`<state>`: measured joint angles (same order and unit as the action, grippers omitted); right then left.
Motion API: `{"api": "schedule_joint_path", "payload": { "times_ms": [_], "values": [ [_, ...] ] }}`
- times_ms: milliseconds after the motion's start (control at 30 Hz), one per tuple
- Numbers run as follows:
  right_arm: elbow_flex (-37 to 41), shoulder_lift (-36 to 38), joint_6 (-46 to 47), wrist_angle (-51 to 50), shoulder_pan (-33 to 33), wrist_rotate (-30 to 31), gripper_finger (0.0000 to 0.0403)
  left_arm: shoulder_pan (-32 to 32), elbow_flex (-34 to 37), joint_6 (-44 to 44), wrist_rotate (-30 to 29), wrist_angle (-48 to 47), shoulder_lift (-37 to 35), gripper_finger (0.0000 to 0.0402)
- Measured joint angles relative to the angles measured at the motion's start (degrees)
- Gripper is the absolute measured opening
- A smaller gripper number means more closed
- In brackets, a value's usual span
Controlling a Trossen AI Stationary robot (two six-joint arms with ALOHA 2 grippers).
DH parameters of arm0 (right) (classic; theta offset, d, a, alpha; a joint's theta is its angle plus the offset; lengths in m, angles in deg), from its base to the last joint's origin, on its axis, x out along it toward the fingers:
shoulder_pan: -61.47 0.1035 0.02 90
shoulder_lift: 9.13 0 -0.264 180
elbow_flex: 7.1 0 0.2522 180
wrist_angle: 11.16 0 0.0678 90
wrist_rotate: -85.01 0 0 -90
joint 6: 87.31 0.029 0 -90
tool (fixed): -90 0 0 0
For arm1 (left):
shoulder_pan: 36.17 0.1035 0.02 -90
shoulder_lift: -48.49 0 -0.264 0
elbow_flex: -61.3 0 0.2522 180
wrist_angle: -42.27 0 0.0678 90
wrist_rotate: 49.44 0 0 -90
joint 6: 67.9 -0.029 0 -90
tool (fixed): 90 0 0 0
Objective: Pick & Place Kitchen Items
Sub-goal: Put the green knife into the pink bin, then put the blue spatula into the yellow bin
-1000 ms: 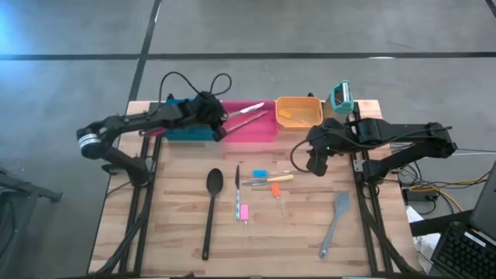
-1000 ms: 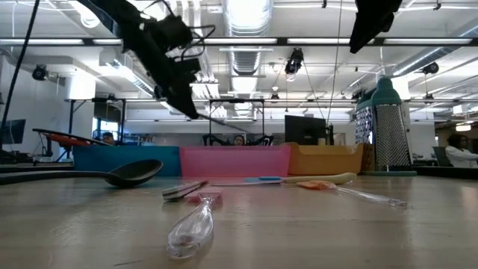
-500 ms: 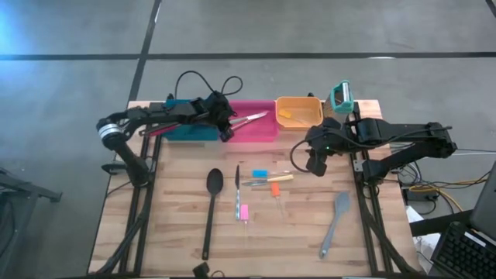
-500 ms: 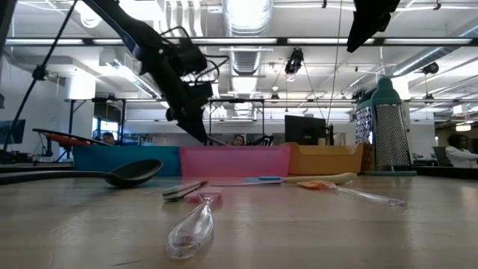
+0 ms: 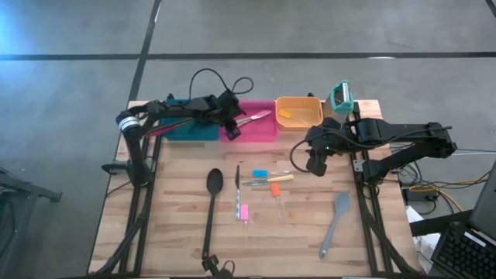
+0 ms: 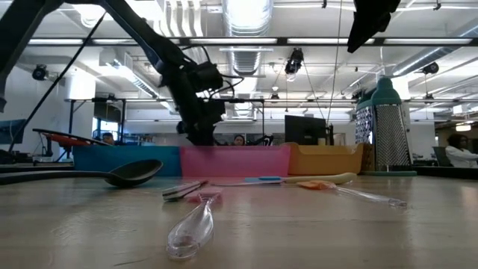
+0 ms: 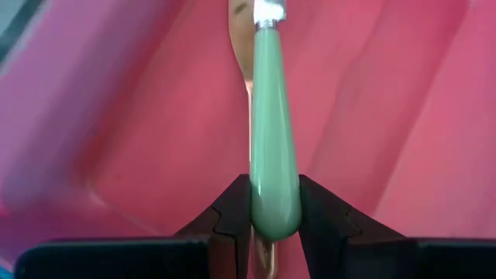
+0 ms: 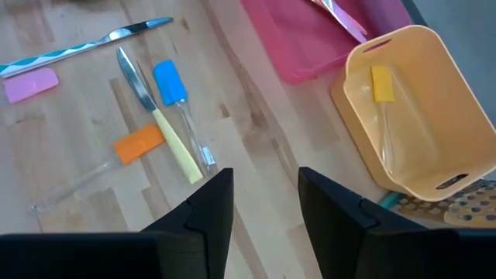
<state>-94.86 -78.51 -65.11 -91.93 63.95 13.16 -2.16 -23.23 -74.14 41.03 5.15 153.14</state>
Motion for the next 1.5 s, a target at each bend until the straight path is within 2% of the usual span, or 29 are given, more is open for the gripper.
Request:
{"api": "schedule_joint_path", "payload": {
  "times_ms": [267, 500, 633, 900, 1067, 1333, 1500],
  "values": [
    [0.35, 0.0, -0.33, -0.02, 0.0, 0.0, 0.0125, 0.27, -0.27, -0.52, -0.1, -2.32, 0.43, 0.0083],
    [0.64, -0.04, -0.31, 0.09, 0.0, -0.02, 0.0122, 0.31, -0.23, -1.47, -0.37, -2.62, 0.23, 0.0198],
    [0.8, -0.05, -0.15, 0.07, 0.0, -0.02, 0.0128, 0.31, -0.53, -1.49, -0.36, -4.01, 0.21, 0.0232],
    [0.94, -0.05, 0.15, 0.07, 0.0, -0.05, 0.0133, -0.15, -7.3, 0.33, 0.17, -15.16, 0.15, 0.0237],
    [0.94, -0.05, 1.23, 0.13, 0.0, -0.21, 0.0124, -1.98, -8.91, 2.18, 0.55, -16.7, -0.46, 0.0238],
    [0.94, -0.07, 4.43, 0.44, 0.0, -1.04, 0.0112, -7.62, -7.51, 3.94, 0.53, -16.87, -4.34, 0.0238],
    [1.23, -0.11, 4.43, 1.87, 0.04, -3.9, 0.0103, -12.41, 0.48, 6.09, -1.68, -7.08, -10.94, 0.0238]
  ]
}}
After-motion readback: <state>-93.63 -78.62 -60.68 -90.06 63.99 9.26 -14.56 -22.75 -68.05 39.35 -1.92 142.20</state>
